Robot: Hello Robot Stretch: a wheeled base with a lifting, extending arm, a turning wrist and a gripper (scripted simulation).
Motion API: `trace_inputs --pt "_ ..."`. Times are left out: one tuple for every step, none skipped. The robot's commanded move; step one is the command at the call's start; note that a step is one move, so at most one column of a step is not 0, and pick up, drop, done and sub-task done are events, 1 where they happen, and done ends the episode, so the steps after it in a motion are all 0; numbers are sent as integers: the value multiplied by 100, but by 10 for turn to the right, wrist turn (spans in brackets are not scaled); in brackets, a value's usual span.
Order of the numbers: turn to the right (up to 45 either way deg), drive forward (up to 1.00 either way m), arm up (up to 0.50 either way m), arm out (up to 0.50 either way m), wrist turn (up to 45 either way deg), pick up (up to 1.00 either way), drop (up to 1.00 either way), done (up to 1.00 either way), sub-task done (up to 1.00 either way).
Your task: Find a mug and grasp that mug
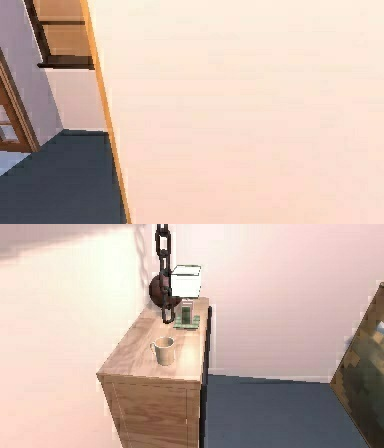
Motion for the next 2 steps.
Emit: trace_inputs --pt "0 0 38 0 0 0 0 0 0" --pt "0 0 0 42 0 0 0 0 0"
